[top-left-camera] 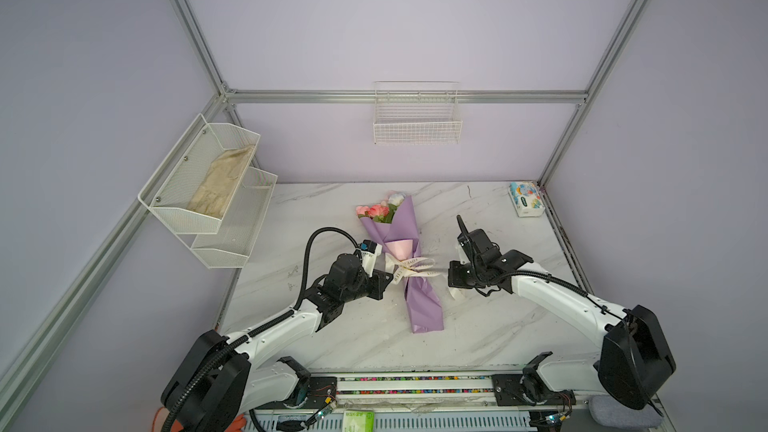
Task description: Tie the bouquet of fake flowers
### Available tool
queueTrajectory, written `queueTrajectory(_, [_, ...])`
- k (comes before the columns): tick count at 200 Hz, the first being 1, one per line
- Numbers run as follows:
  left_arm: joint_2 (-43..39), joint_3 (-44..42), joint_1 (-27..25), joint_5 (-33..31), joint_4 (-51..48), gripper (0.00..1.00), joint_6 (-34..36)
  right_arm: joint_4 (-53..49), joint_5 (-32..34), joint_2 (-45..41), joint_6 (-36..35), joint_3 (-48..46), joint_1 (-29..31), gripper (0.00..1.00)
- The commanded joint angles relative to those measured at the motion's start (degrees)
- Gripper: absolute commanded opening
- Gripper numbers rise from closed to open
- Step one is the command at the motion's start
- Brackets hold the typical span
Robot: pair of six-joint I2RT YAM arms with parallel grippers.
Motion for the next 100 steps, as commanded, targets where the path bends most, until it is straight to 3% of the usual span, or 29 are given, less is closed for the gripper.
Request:
queueTrajectory(1, [0.0,-2.5,0.5,-1.2,2.6,0.05,-1.6,-8.9,5.9,-0.7,-0.3,1.6,0.2,0.00])
queueTrajectory(34, [-3.2,-5.1,0.5,-4.1,2.7,0.00,-3.1,-8.3,10.3,-2.0,1.3,1.8,0.2,0.00])
queueTrajectory(64, [-6.9,-5.7,0.4,-7.5,-2.0,0.00,-3.3,-5.2,4.9,-0.3,0.5,2.7,0.3,0.00])
queueTrajectory(100, [-11.0,-1.0,0.8,-12.5,-16.2,0.00,1.4,-3.8,3.2,0.9,-0.2,2.6,0.2,0.00])
